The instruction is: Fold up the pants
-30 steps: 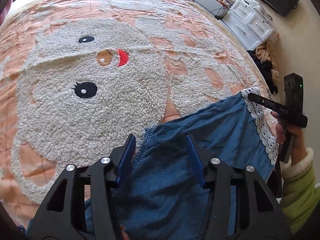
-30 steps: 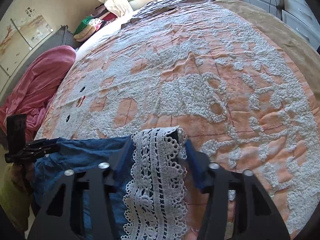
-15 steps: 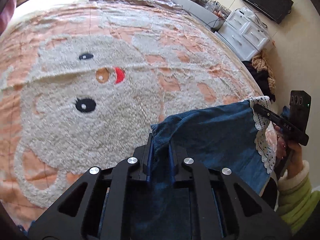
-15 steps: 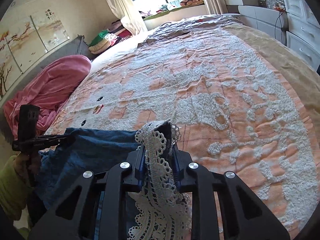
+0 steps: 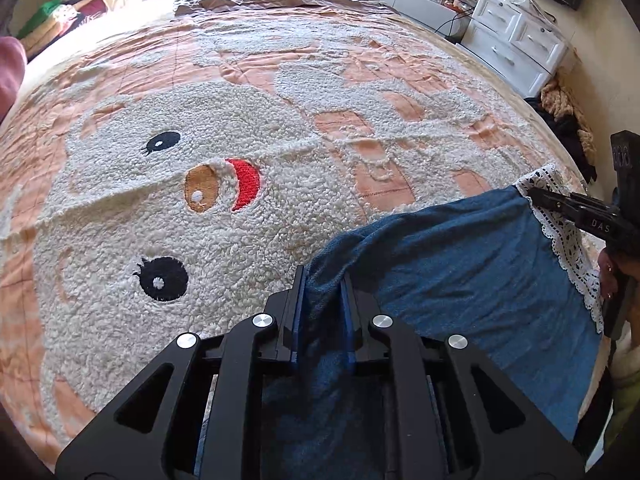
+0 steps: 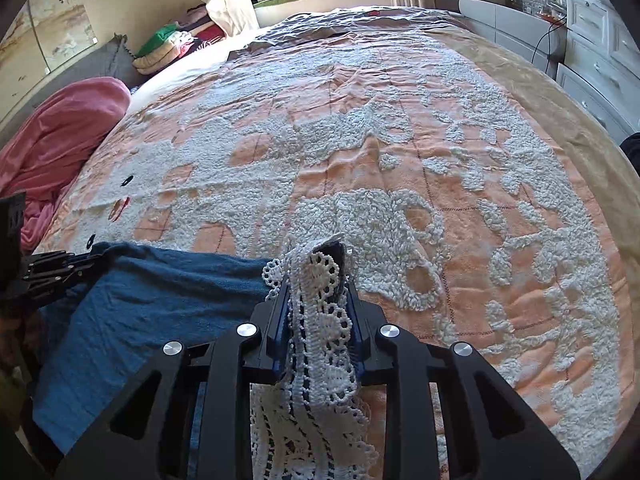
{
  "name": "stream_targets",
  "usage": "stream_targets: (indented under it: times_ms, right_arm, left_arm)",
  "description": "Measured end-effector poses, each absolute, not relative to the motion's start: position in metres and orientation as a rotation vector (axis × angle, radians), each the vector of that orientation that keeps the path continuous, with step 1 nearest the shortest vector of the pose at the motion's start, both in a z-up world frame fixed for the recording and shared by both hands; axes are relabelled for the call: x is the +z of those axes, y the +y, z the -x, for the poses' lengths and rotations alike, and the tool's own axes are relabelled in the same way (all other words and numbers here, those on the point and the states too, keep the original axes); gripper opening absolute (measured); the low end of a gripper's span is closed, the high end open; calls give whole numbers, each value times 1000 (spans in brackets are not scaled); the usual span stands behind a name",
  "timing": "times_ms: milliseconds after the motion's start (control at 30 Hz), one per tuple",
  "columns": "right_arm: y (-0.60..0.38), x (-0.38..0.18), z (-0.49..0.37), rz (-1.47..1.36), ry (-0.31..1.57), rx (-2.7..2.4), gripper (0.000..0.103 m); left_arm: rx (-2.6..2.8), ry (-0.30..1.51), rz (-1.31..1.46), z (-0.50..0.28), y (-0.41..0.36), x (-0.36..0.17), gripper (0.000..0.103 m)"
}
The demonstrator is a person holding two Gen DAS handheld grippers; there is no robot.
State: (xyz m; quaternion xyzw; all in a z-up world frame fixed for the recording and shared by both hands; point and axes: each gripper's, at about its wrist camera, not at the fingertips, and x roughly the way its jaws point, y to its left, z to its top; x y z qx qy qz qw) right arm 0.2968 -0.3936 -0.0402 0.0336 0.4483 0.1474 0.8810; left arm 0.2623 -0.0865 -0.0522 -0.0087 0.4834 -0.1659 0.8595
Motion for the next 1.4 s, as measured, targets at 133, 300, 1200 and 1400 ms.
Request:
stream_targets:
  times_ms: [133, 300, 1200, 1400]
  right_arm:
    - [-401, -34, -293, -89, 927, 285, 43]
    - [-429, -8, -260, -152, 875, 232, 67]
    - [-402, -11, -132, -191, 891, 369, 66]
    - [-452, 0, -120, -345, 873, 263, 68]
  left_arm:
    - [-354, 1004, 50, -260, -79, -48, 16]
    - [-317, 976, 94, -239, -57, -23, 56]
    - [-377, 968, 262, -88, -17, -17, 83]
    - [-213, 865, 297, -48, 41, 20, 93]
